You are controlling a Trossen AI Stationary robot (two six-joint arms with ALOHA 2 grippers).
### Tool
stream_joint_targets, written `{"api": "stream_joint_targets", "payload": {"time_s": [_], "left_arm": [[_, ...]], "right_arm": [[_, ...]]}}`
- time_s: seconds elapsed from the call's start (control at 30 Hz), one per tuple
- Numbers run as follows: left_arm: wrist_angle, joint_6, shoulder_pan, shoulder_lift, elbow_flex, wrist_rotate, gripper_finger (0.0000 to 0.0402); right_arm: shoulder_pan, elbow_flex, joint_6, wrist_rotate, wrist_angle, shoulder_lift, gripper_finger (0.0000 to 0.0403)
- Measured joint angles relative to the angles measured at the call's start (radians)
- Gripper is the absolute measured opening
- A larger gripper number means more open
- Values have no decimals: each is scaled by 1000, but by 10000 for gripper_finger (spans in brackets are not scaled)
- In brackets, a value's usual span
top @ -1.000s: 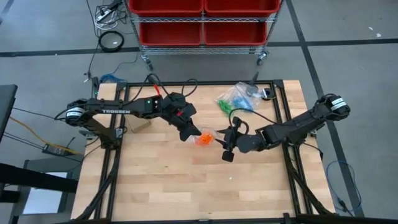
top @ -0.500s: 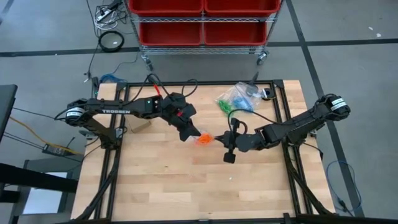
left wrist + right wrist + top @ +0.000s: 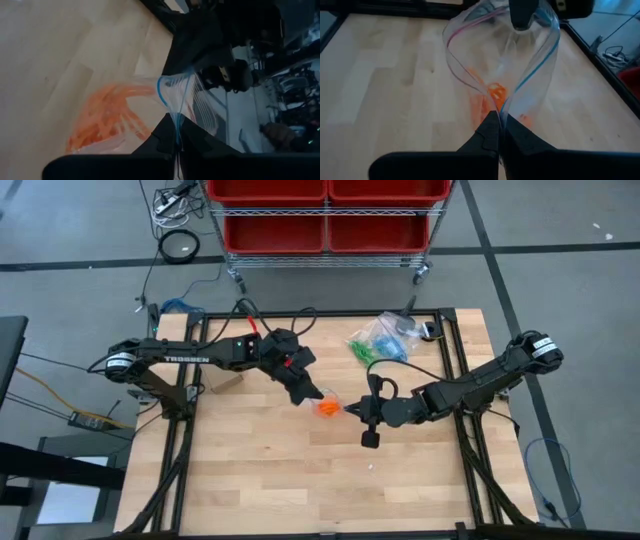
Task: Sort rubber bands
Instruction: Close the transparent zip bag
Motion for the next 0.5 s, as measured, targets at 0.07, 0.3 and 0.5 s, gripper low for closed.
{"api": "stream_joint_targets", "payload": {"time_s": [0.07, 0.3, 0.5], "left_arm": [[0, -29, 0, 0, 0, 0, 17], [53, -28, 0, 0, 0, -3, 17], [161, -22, 0, 0, 0, -17, 17]], "right_arm": [[0, 0, 0, 0, -1, 0, 0], [0, 0, 0, 0, 2, 0, 0], [0, 0, 0, 1, 9, 0, 0]]}}
